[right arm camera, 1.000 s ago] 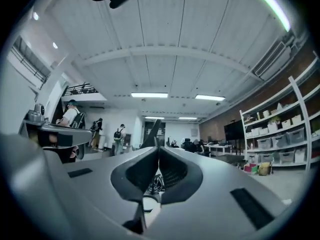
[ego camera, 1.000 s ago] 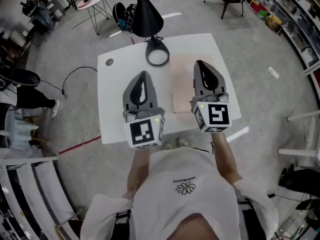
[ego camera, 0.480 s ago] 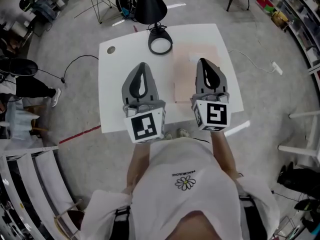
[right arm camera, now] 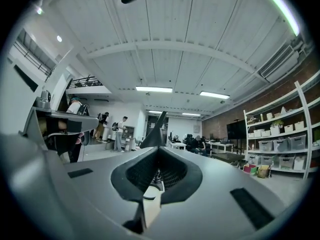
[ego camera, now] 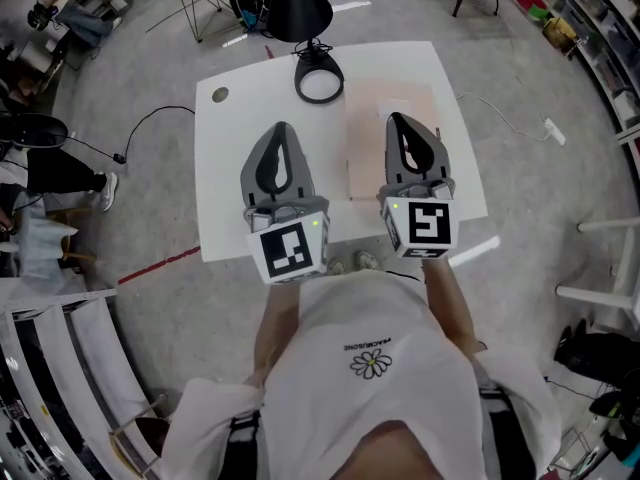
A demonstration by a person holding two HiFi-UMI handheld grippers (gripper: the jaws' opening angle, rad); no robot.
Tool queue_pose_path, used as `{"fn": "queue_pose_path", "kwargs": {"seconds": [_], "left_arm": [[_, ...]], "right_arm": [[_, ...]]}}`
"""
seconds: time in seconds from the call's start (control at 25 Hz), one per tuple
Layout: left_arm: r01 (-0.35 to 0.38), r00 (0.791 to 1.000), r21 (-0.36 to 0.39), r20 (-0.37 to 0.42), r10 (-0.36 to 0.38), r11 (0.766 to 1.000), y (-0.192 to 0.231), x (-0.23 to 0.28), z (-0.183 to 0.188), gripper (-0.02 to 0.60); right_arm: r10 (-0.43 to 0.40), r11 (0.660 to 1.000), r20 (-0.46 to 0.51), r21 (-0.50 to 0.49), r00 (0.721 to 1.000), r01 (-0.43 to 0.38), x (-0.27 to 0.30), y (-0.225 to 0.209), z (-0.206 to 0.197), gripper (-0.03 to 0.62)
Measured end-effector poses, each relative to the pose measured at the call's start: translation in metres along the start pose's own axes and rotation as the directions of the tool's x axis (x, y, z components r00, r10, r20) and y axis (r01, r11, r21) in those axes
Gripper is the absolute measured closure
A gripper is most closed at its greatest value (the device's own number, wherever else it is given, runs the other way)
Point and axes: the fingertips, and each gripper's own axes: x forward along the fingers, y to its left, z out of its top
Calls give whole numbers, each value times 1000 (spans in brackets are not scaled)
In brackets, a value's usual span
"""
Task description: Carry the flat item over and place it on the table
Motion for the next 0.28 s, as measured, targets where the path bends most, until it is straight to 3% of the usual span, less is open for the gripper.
{"fn": "queue_pose_path", "kwargs": {"seconds": [0.28], "left_arm": [[-3,1000,56,-21,4,998,6,2,-13,566]], "right_arm": [[45,998,-18,-31,999,-46,2,10,-4,582]]}}
